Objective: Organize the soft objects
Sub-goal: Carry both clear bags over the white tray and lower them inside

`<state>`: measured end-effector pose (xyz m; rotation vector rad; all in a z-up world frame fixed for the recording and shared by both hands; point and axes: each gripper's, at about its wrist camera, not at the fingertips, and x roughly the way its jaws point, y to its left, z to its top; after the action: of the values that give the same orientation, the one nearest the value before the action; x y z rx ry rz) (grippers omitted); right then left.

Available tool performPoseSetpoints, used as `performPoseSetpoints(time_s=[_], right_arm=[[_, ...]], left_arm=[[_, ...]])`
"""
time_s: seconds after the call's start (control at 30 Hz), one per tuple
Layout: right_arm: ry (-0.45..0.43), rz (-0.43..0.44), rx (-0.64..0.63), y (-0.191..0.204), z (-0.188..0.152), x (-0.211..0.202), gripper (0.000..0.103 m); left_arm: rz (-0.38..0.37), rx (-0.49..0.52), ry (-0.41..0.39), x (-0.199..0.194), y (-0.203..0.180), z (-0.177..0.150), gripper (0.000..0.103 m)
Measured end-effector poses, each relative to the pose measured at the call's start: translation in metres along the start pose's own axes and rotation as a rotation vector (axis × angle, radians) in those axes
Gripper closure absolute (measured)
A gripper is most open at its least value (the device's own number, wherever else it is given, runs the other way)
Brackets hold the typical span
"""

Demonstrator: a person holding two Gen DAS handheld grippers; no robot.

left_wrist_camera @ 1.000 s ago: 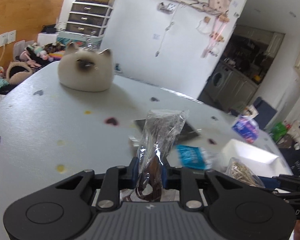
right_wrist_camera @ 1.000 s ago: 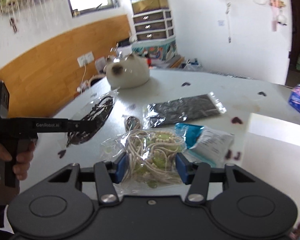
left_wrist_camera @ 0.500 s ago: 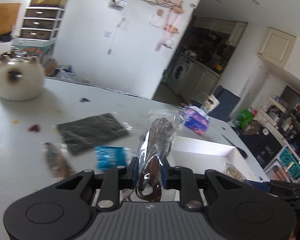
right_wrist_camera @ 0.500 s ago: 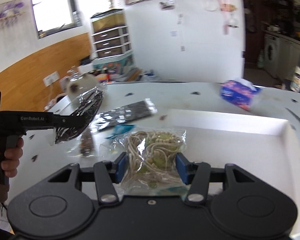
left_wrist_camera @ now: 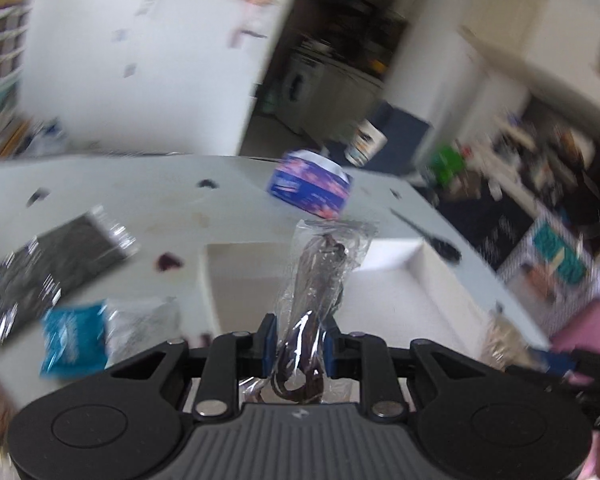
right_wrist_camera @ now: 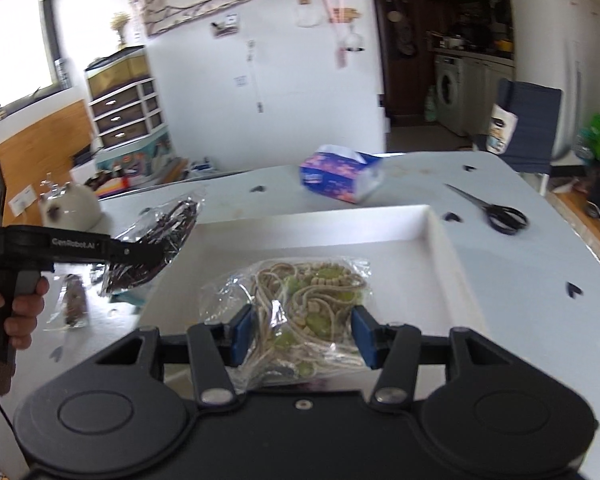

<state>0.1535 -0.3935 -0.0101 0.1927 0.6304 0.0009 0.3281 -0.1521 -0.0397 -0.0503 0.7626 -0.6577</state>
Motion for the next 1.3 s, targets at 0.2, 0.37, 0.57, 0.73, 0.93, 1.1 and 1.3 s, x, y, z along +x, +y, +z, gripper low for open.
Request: performPoseSetpoints(time_s=[0.2, 0.37, 0.57, 0.73, 0.93, 1.1, 1.3], right_arm=[[0.005, -0.045, 0.039, -0.029, -0.01, -0.001, 0.05], [0.013, -0.084, 0.088, -0.046, -0.016, 0.004, 0.05], [0.041, -0.114, 0.113, -0.058, -0.018, 0.015, 0.05], [0.072, -0.16, 0.118, -0.063, -0.02, 0.025, 0.05], [0.101, -0.209, 0.128, -0.061, -0.022, 0.03, 0.049], [0.133, -0.235, 0.089, -0.052, -0.024, 0.031, 0.041], [0.017, -0.172, 0.144, -0.057, -0.01, -0.002, 0.039]], left_arm=[[-0.043, 0.334, 0.105, 0.055, -0.032, 0.009, 0.078], [0.004, 0.589, 0.217, 0.104, -0.051, 0.0, 0.078], [0.063, 0.686, 0.227, 0.128, -0.042, 0.002, 0.054], [0.156, 0.711, 0.197, 0.128, -0.03, 0.006, 0.027], [0.267, 0.729, 0.201, 0.126, -0.025, 0.01, 0.026], [0.069, 0.553, 0.208, 0.105, -0.02, 0.023, 0.026], [-0.097, 0.413, 0.118, 0.086, -0.036, 0.041, 0.056]])
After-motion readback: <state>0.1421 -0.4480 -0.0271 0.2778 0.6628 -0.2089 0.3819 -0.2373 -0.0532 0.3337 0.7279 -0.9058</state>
